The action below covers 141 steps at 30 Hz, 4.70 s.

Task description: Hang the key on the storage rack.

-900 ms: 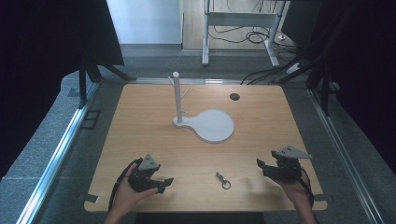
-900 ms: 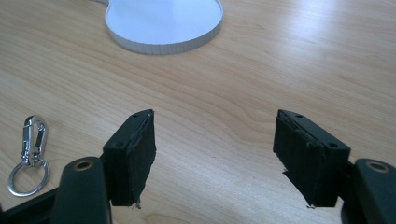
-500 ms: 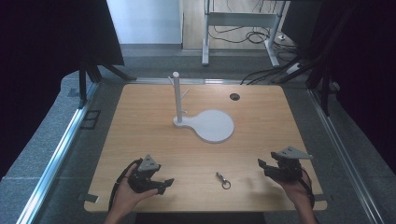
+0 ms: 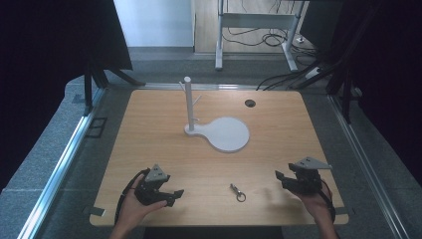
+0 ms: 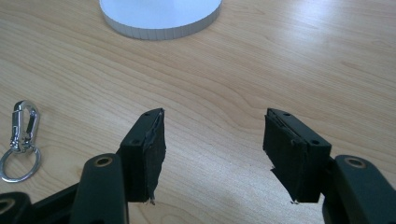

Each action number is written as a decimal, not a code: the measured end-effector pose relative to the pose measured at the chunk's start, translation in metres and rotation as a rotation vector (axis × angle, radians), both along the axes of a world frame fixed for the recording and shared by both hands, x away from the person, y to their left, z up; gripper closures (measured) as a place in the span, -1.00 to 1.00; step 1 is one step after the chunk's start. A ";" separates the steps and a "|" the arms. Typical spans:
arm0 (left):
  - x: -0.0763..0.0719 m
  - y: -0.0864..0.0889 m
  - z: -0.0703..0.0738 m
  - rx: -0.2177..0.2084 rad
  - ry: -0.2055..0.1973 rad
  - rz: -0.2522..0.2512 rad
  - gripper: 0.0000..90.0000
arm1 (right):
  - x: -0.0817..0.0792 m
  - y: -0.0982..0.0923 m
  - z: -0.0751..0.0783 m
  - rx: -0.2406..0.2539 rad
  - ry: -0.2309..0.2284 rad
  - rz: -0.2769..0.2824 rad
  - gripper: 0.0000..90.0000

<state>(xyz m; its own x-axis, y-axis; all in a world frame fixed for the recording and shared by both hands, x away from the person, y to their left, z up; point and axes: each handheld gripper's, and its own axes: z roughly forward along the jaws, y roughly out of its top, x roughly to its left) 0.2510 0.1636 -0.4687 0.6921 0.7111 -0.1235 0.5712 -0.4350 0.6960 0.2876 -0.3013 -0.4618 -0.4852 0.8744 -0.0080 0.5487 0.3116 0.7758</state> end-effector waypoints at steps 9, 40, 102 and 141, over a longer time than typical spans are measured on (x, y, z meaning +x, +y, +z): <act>-0.004 0.002 0.006 0.002 -0.015 0.010 -0.43 | 0.002 -0.001 0.003 0.037 0.036 -0.010 -0.04; -0.003 0.011 0.009 -0.086 -0.045 0.089 -0.53 | 0.030 0.067 0.046 -0.150 0.247 0.255 0.12; -0.004 0.006 0.006 -0.048 -0.018 0.045 -0.48 | 0.027 0.151 -0.007 -0.325 0.486 0.463 0.59; -0.003 0.002 0.003 -0.028 -0.009 0.030 -0.48 | 0.027 0.144 0.020 -0.337 0.398 0.429 0.88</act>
